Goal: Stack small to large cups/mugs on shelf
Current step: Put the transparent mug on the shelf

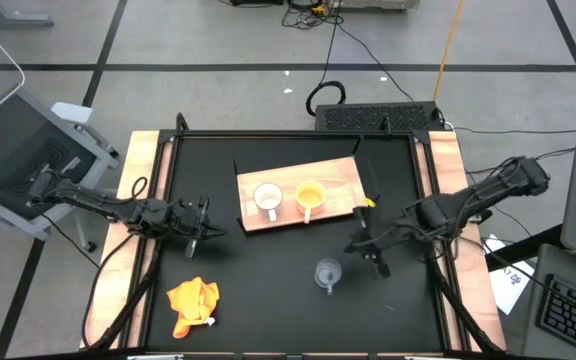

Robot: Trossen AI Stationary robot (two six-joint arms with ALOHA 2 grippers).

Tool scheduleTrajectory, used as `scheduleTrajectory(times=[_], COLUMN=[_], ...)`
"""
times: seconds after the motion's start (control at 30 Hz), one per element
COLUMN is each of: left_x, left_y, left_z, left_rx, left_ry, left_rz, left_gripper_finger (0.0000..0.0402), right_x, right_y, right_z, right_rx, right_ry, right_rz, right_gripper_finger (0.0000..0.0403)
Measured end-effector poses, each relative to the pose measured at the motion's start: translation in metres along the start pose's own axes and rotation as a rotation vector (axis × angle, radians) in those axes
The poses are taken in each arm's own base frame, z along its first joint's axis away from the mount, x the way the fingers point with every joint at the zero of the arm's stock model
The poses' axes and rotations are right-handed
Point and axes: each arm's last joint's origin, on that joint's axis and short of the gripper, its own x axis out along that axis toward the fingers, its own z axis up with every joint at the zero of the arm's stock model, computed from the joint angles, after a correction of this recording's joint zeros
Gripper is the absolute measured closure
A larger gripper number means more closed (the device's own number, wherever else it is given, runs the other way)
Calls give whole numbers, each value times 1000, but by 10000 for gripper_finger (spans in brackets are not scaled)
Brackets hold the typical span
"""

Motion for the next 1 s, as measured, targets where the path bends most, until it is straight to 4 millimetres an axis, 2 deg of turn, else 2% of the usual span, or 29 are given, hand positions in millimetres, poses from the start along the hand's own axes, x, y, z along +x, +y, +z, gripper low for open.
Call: scheduleTrajectory(times=[0.17,0.47,0.77,1.0], left_x=[0,0,0,0], left_y=[0,0,0,0], left_z=[0,2,2,2], left_rx=[-5,-6,-1,2], left_ry=[-4,-25,-23,-16], left_rz=[0,1,0,1], left_gripper_finger=[392,392,392,392], right_x=[19,47,59,60], right_y=[-10,-12,-16,-28], right_z=[11,22,37,36], right_rx=[79,9,109,170], right_ry=[116,230,282,329], right_rz=[51,66,67,59], right_gripper_finger=[403,392,314,242])
